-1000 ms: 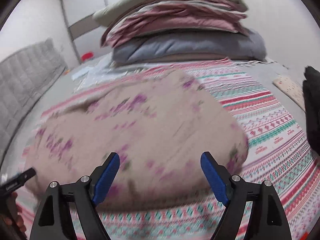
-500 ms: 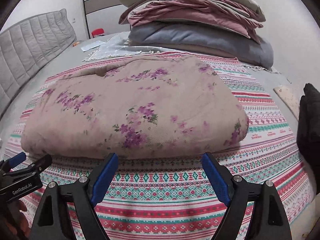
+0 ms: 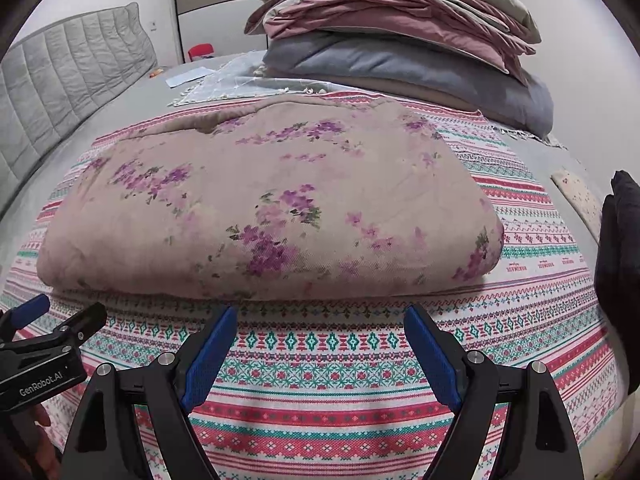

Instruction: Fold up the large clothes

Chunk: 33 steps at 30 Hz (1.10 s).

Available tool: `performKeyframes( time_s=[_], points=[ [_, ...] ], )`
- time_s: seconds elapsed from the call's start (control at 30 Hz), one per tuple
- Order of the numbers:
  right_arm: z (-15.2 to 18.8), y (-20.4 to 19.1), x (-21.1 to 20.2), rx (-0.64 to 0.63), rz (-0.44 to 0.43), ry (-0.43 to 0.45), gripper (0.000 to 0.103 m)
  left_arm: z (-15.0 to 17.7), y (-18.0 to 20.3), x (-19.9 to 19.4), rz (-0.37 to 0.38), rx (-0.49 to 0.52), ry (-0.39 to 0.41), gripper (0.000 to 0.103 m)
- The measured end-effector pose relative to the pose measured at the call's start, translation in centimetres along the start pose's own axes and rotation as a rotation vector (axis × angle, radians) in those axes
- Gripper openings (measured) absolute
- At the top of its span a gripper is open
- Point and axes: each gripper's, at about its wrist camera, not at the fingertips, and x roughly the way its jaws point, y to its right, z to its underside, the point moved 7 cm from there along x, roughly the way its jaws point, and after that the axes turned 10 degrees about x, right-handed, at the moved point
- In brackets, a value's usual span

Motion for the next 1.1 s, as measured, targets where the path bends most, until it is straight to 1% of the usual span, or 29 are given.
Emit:
performKeyframes(
  time_s=[1.1],
  points=[
    [0.34, 0.13, 0.36, 0.0, -0.007, -0.019, 0.087, -0.04, 0.15, -0.08, -0.004, 0.013, 0.002, 0.102]
  ],
)
